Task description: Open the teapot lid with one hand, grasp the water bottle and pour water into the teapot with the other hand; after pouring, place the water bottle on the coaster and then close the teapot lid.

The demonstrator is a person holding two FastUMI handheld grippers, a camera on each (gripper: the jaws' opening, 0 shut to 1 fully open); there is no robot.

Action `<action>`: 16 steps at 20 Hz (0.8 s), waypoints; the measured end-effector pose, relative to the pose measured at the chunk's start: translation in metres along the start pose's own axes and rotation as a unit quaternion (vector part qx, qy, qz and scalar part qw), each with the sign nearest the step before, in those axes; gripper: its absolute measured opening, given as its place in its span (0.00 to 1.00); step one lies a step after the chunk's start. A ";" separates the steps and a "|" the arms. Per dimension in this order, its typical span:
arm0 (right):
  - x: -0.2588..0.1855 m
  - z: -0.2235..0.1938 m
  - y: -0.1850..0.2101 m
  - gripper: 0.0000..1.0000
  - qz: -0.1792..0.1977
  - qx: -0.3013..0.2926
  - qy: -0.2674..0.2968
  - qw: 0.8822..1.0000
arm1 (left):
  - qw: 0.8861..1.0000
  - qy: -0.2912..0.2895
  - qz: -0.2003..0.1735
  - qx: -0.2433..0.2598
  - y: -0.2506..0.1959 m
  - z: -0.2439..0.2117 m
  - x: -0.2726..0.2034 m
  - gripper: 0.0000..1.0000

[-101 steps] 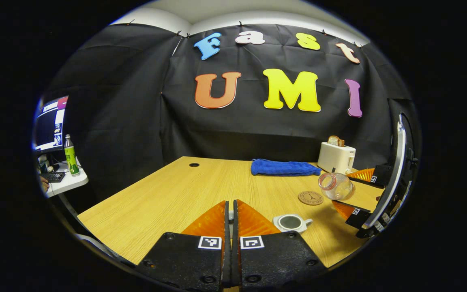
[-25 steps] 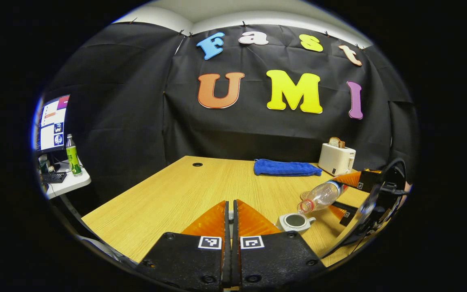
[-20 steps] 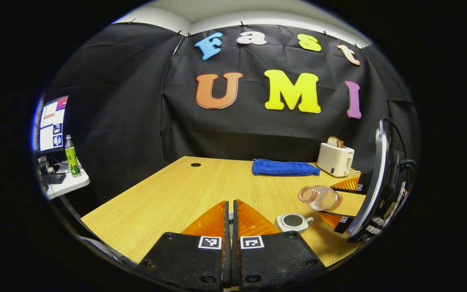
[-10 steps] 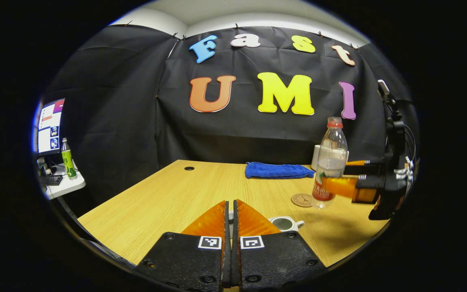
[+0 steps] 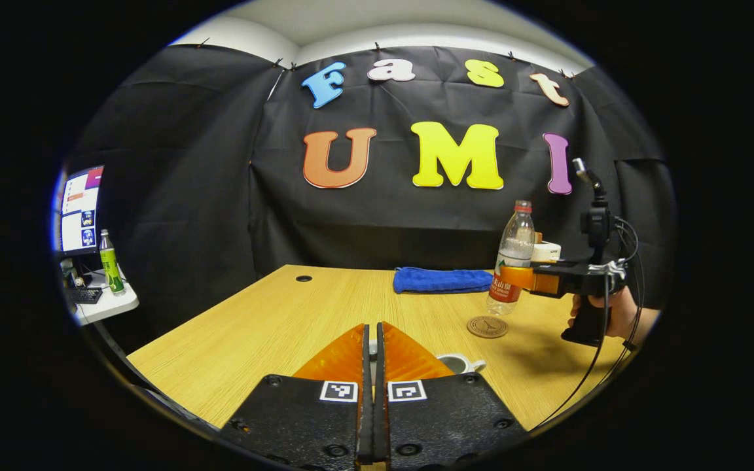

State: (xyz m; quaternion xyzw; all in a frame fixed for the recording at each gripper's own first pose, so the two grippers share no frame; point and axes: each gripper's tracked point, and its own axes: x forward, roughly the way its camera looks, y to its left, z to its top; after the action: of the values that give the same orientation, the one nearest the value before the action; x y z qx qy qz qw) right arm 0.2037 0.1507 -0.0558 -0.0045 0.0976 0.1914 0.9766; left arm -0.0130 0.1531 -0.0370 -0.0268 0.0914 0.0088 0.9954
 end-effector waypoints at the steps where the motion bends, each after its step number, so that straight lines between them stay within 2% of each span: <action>1: 0.006 -0.007 -0.003 0.70 -0.002 0.007 0.008 1.000 | 1.000 0.001 0.001 0.001 0.001 -0.001 0.000 0.03; 10: 0.023 -0.029 -0.013 0.71 -0.017 0.003 0.016 1.000 | 1.000 0.009 0.007 0.003 0.006 -0.006 0.002 0.03; 15: 0.023 -0.033 -0.014 0.75 -0.026 0.000 0.025 0.999 | 1.000 0.008 0.010 -0.001 0.010 -0.005 0.000 0.03; 16: 0.024 -0.032 -0.015 0.80 -0.027 -0.002 0.023 0.999 | 1.000 0.007 0.010 -0.001 0.010 -0.004 0.000 0.03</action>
State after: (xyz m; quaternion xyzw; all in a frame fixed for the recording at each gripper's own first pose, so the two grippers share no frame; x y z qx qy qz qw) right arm 0.2253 0.1441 -0.0928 -0.0133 0.1194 0.1648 0.9790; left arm -0.0142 0.1628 -0.0414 -0.0268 0.0986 0.0181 0.9946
